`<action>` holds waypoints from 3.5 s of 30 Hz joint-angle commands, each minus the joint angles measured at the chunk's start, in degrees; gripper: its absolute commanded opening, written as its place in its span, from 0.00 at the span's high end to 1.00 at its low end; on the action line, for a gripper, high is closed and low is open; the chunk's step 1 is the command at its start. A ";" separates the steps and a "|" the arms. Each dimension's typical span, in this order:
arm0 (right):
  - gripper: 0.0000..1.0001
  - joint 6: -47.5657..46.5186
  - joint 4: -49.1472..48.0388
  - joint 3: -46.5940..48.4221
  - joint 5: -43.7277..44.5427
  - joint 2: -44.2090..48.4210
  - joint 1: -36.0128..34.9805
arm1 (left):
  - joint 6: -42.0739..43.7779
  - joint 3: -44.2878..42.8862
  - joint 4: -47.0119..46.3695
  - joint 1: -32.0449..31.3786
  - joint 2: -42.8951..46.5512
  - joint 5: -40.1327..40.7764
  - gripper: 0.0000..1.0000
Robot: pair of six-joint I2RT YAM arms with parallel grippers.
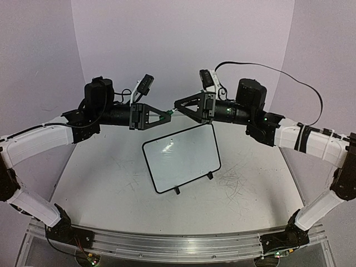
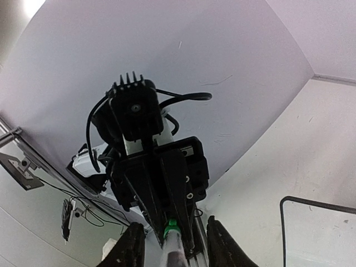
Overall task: Write a sentence on the whiteboard
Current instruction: Open the pen cap from the whiteboard marker, then put down the pen cap at the corner of the board.
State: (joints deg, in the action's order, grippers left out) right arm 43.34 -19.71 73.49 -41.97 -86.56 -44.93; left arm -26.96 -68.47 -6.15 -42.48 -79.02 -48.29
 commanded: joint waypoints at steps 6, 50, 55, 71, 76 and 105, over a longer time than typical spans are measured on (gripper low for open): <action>0.90 5.02 -8.30 1.80 -1.74 -2.40 0.01 | -0.46 0.36 -2.57 -0.15 2.10 2.40 1.00; 1.00 2.14 1.87 -15.47 -1.59 18.33 26.16 | -5.56 14.49 32.11 16.20 -0.70 50.58 1.00; 1.00 2.01 2.33 -15.97 -1.19 18.73 26.13 | -4.29 18.31 27.60 16.77 -4.18 45.62 1.00; 1.00 2.10 2.72 -16.45 -1.05 18.28 26.09 | 1.65 13.36 41.41 16.81 -14.89 55.99 0.99; 1.00 1.93 2.74 -16.75 -0.96 18.10 26.07 | 5.66 10.44 49.38 16.81 -17.17 53.54 0.93; 1.00 -0.38 4.32 -18.82 -0.11 18.99 26.08 | 6.81 8.23 49.87 16.81 -17.05 53.99 0.53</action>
State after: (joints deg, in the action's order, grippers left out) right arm 44.98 -15.12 54.69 -43.01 -69.17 -18.68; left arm -19.66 -58.85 45.07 -25.80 -100.72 6.20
